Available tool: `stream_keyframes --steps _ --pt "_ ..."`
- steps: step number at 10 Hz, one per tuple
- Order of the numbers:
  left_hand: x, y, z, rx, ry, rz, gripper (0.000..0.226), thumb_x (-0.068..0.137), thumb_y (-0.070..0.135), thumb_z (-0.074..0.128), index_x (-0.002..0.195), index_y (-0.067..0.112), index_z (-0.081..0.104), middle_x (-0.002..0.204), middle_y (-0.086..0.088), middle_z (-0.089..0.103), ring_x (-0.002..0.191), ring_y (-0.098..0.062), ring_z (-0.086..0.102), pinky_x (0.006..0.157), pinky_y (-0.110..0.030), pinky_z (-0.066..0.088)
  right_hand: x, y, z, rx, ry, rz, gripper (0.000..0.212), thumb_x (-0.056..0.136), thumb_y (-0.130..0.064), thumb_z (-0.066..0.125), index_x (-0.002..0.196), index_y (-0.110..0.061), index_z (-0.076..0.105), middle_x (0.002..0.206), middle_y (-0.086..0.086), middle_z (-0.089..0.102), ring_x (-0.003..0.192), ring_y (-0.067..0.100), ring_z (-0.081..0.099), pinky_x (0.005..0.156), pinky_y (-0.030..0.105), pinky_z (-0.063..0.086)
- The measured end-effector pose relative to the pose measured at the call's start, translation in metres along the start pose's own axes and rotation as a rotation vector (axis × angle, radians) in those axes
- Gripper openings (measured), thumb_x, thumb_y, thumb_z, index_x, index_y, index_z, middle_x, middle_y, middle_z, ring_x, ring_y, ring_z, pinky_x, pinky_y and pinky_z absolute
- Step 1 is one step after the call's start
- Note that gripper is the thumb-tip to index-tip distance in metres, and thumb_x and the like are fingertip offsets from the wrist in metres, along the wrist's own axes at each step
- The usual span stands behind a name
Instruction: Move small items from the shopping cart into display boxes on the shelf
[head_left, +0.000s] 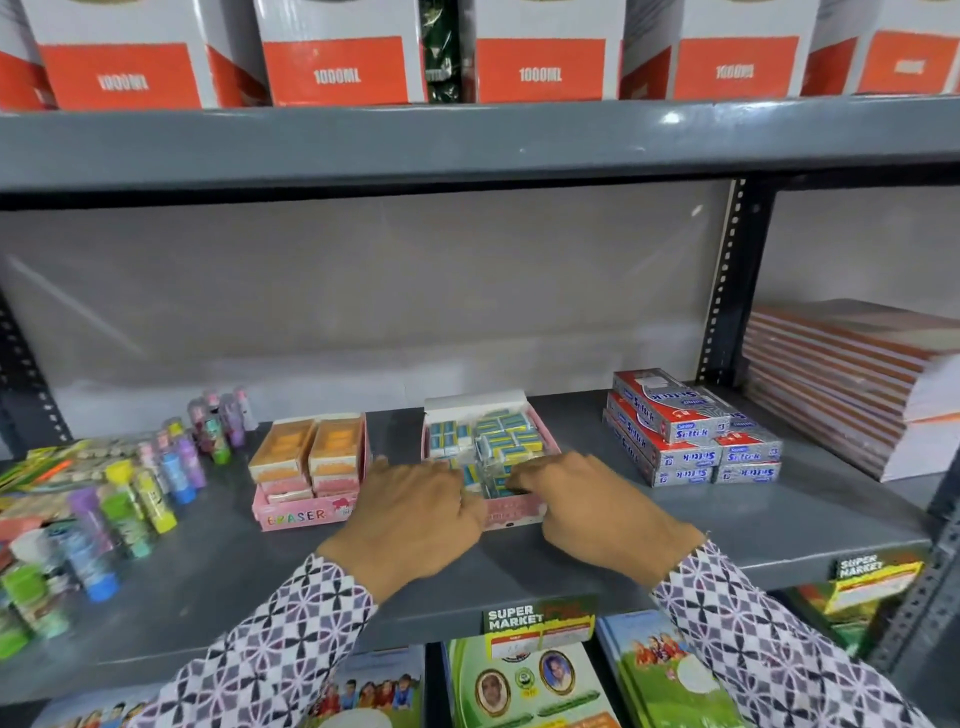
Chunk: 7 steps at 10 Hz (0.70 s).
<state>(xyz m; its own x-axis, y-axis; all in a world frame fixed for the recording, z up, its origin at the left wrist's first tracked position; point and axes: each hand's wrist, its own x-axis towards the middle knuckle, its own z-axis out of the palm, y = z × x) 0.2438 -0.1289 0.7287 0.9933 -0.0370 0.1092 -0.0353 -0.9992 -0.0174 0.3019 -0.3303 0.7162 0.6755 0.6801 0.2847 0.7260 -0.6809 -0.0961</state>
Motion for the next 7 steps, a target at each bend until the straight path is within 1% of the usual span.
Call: stream_keyframes --steps 1,2,3,4,5,6,7 --pt "0.032 -0.009 0.000 -0.108 0.050 0.029 0.044 0.101 0.032 0.033 0.125 0.018 0.068 0.140 -0.010 0.065 0.127 -0.032 0.061 0.107 -0.046 0.048 0.026 0.018 -0.009 0.075 0.012 0.071 0.042 0.085 -0.013 0.046 0.118 -0.022 0.071 0.112 0.008 0.077 0.094 0.035 0.071 0.083 0.048 0.060" --pt "0.054 -0.016 0.006 -0.078 -0.130 0.107 0.054 0.107 0.029 0.031 0.159 0.014 0.036 0.172 -0.008 0.023 0.158 -0.025 0.022 0.127 -0.054 0.019 0.045 0.025 -0.003 0.023 -0.096 0.077 0.031 0.094 -0.018 0.046 0.114 -0.021 0.069 0.116 0.007 0.074 0.101 0.037 0.069 0.096 0.051 0.055" --pt "0.071 -0.023 0.017 -0.051 -0.210 0.171 0.060 0.110 0.036 0.024 0.164 0.012 0.018 0.175 -0.007 0.008 0.161 -0.020 0.009 0.130 -0.046 0.009 0.060 0.030 0.010 0.043 -0.217 0.095 0.028 0.103 -0.025 0.046 0.117 -0.016 0.068 0.123 0.008 0.071 0.113 0.037 0.066 0.104 0.047 0.049" --pt "0.069 -0.024 0.023 -0.034 -0.183 0.190 0.061 0.110 0.038 0.022 0.164 0.011 0.015 0.174 -0.007 0.008 0.161 -0.019 0.009 0.130 -0.040 0.009 0.060 0.029 0.011 0.045 -0.227 0.106 0.033 0.105 -0.027 0.046 0.128 -0.017 0.066 0.133 0.008 0.068 0.120 0.035 0.063 0.106 0.046 0.048" --pt "0.060 -0.022 0.012 -0.118 -0.185 0.174 0.059 0.112 0.036 0.023 0.164 0.010 0.017 0.174 -0.008 0.012 0.160 -0.019 0.012 0.127 -0.032 0.008 0.056 0.022 0.000 0.075 -0.260 0.172 0.036 0.106 -0.024 0.046 0.136 -0.015 0.063 0.142 0.011 0.064 0.130 0.037 0.057 0.111 0.049 0.044" --pt "0.046 -0.023 0.006 -0.221 -0.097 0.154 0.059 0.112 0.040 0.024 0.164 0.013 0.018 0.174 -0.008 0.013 0.160 -0.020 0.012 0.128 -0.035 0.010 0.049 0.010 -0.004 0.058 -0.231 0.187 0.038 0.104 -0.020 0.047 0.139 -0.012 0.058 0.146 0.013 0.060 0.137 0.039 0.052 0.112 0.052 0.042" --pt "-0.005 -0.033 -0.005 -0.153 0.336 0.094 0.065 0.109 0.053 0.022 0.165 0.022 0.010 0.174 -0.006 0.000 0.161 -0.024 -0.002 0.130 -0.051 0.007 0.026 -0.025 -0.013 -0.129 0.043 0.230 0.074 0.102 -0.030 0.055 0.163 -0.019 0.016 0.173 0.011 0.017 0.160 0.038 0.010 0.125 0.062 0.019"
